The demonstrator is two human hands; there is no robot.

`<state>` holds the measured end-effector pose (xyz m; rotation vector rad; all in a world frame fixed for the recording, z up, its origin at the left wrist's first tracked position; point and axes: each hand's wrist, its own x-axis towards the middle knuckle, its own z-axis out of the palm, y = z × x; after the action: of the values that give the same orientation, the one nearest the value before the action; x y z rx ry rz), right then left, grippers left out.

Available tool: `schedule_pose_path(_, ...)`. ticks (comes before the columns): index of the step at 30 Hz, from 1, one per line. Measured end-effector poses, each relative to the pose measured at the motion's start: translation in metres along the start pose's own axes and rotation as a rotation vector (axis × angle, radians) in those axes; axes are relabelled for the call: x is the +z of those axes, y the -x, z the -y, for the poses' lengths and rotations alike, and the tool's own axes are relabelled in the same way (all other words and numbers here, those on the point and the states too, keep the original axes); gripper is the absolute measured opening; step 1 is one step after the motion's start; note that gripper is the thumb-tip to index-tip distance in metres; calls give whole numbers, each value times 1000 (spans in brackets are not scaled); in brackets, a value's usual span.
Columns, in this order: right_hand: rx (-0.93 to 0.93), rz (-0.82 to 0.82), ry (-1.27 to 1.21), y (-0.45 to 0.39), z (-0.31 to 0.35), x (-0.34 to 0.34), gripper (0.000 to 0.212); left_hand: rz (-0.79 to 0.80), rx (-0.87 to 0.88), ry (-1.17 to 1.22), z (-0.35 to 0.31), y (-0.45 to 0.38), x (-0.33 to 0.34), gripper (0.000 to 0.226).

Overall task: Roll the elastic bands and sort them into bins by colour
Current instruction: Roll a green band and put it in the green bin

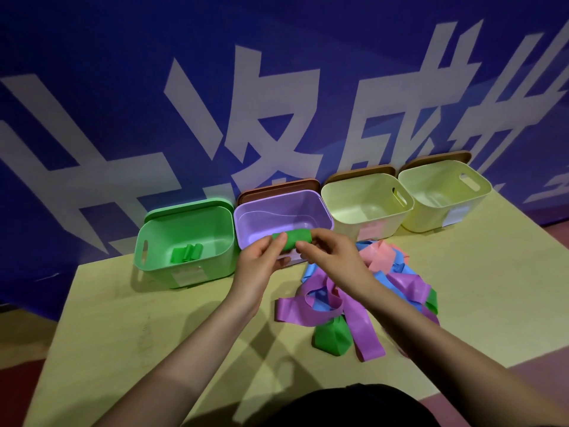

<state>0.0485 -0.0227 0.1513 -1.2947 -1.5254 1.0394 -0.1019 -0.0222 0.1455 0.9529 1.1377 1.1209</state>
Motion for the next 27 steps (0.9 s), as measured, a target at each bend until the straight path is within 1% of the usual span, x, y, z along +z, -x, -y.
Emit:
schedule_pose_path(1, 22, -2, -61, -1, 0, 2, 9, 0, 8, -35, 0, -1, -3, 26)
schedule_pose_path(4, 68, 14, -192, -5, -1, 8, 13, 29, 21, -114, -2, -5, -14, 15)
schedule_pose_path(6, 112, 10, -268, -10, -2, 13, 14, 41, 19, -122, -3, -8, -20, 10)
schedule_pose_path(8, 153, 25, -334, -15, -2, 19, 13, 40, 24, -119, -4, -11, -25, 9)
schedule_pose_path(10, 173, 23, -376, -20, 0, 28, 16, 8, 78, -164, -3, -15, -29, 11)
schedule_pose_path(12, 160, -15, -360, -26, 2, 38, 15, -39, 137, -203, -2, -18, -33, 17)
schedule_pose_path(15, 118, -48, -257, -37, 7, 54, 8, -91, 179, -197, 1, -23, -40, 20)
schedule_pose_path(17, 139, -49, -263, -47, 8, 67, 6, -138, 160, -117, 1, -29, -47, 15)
schedule_pose_path(18, 172, -35, -308, -52, 8, 73, 9, -173, 137, -60, 3, -33, -51, 12)
schedule_pose_path(20, 262, 48, -497, -64, 10, 87, 13, -256, 103, 59, 5, -41, -61, 11)
schedule_pose_path(22, 333, 137, -682, -75, 9, 102, 14, -323, 90, 121, 7, -48, -72, 12)
schedule_pose_path(24, 347, 152, -652, -87, 2, 115, 12, -331, 58, 126, 9, -54, -83, 15)
schedule_pose_path(27, 396, 130, -475, -111, -16, 132, 12, -304, -60, 117, 7, -67, -111, 18)
